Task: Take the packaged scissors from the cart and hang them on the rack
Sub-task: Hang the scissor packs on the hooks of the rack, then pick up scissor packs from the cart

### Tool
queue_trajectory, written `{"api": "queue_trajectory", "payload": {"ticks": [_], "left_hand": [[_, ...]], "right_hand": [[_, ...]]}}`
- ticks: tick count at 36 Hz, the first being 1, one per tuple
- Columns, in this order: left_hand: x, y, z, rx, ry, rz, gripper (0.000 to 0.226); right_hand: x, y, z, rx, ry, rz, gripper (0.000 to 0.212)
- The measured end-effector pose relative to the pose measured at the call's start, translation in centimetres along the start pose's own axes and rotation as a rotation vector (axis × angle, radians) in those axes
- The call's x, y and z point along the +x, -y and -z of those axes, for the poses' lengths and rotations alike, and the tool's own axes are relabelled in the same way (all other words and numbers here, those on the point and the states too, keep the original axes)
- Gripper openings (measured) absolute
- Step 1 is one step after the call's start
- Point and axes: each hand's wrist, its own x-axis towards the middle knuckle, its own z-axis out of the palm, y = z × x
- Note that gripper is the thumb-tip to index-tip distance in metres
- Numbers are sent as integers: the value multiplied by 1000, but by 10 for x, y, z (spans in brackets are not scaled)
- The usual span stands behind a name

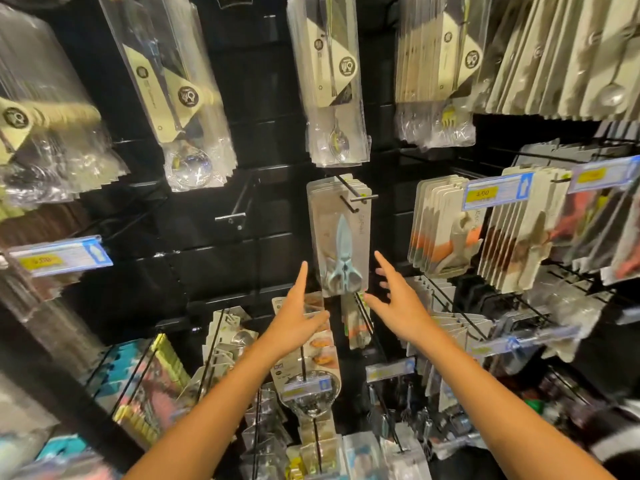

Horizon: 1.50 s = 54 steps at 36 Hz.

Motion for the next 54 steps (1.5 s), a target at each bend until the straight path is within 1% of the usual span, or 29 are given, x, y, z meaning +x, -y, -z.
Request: {"api": "queue_trajectory", "payload": {"ticks": [5,9,11,13,17,19,24,27,29,34,39,43,46,51,53,54], "left_hand": [[-58,28,1,247,-26,-85,83],[-119,49,8,382,-35,-91,74],[-152,58,14,449,-48,-74,74],[-186,68,21,501,-79,-66,72],[-255,91,34,564,-133,-10,67],[-290,104,42,555,-143,52,67],[-373,133,65,617,-166,323,69],[-424,142,80,645,-180,443,67],[-459,149,91,622,-210,517,65],[-559,186,107,625,-232,765,66],[-656,221,120,535,-323,936,65],[-723,248,129,496,-343,1019,67],[-762,267,133,476,-399,1052,66],[-806,290,131,385,-434,1111,64],[-815,295,130,389,-488,1107,63],[-817,298,128,393,-524,1106,57]], "right_hand": [[-42,-11,-19,-62,56,95,66],[-75,-3,-45,-98,190,226,52],[-90,3,-62,-134,299,261,51],[-104,11,-80,-212,399,289,54],[-130,33,-121,-294,613,341,56],[-143,45,-144,-282,692,357,56],[-172,73,-209,-210,878,340,56],[-190,94,-258,-257,945,421,56],[-204,111,-293,-275,992,482,55],[-252,154,-381,-312,1112,626,54],[-304,178,-462,-312,1225,806,50],[-337,193,-526,-350,1296,864,52],[-355,206,-565,-380,1357,893,54],[-380,224,-613,-436,1456,926,55],[-386,227,-629,-458,1491,936,53],[-389,227,-638,-469,1509,942,52]]}}
